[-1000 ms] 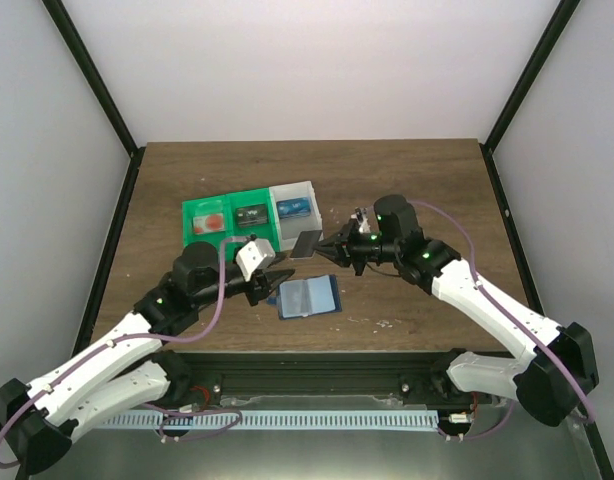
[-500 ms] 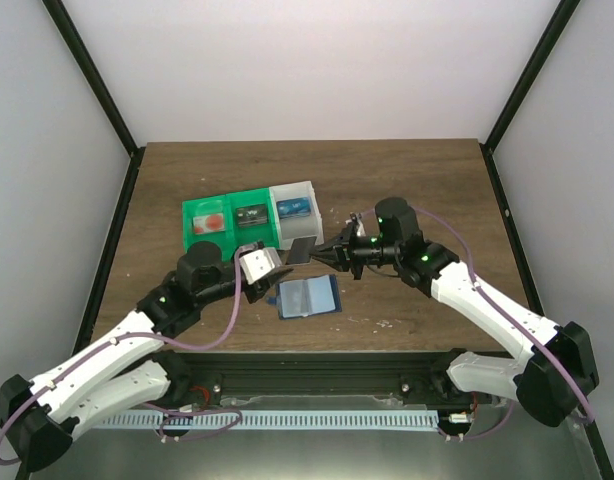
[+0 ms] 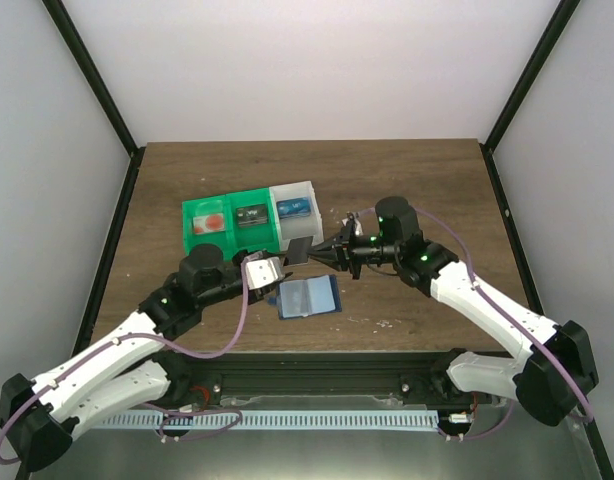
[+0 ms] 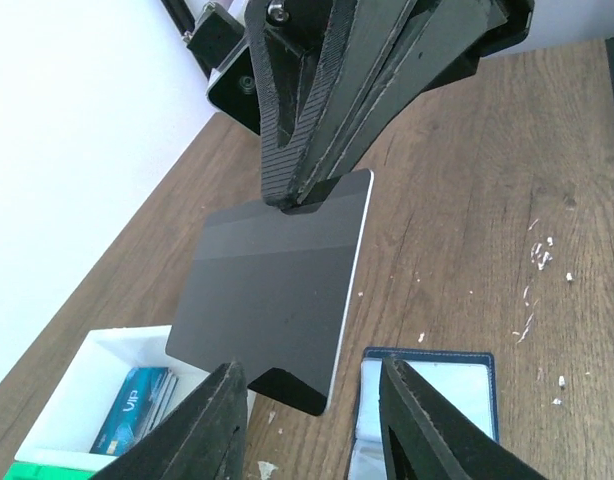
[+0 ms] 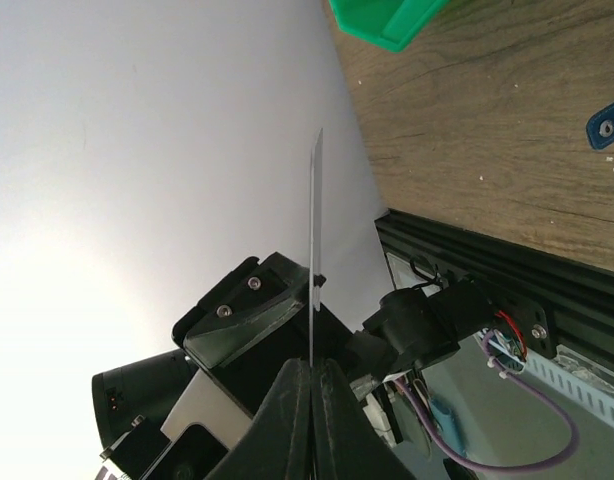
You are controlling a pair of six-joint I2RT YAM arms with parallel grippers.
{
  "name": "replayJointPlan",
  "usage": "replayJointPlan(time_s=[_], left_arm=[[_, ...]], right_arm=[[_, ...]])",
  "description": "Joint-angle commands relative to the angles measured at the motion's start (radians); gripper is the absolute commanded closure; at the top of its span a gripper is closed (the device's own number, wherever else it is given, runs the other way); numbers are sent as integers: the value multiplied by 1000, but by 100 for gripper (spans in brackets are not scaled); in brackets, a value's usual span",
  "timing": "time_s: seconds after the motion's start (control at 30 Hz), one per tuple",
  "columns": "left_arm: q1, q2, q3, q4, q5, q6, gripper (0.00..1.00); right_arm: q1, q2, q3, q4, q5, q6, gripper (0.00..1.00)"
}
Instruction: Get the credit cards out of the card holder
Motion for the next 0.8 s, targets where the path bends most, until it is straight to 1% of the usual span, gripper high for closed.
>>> replayJointPlan(time_s=[0.0,0.1,0.2,0.4,0.53,0.57,0.63,0.73,0.77], left_arm=[[-6,7,-5,48,-20,46,63],[-6,-12,-26,86,-54,50,69],[-6,-29,-35,101,-71,52,77],[-6,-64,-57,123,-53,60,100],[-6,-75,-57,126,-28,46,100],[-6,-72,-45,116,-30,29,100],[-6,-54,-15,96,-54,-25,100],[-7,-27,8,81,-107,-118,100],[-6,-20,9,81,-124,-174,100]], right_arm=[[-6,6,5,37,-37,12,100],[-6,9,-1,47,-45,15,100],[-5,5,-14,72,-51,25,99],[-6,3,-37,83,-52,33,99],[-6,3,-46,93,-50,34,99],[-6,5,-49,96,-50,33,98],[-5,3,-59,106,-47,31,87],[-6,-15,-91,145,-25,35,64],[-6,-22,-105,162,-18,34,57]])
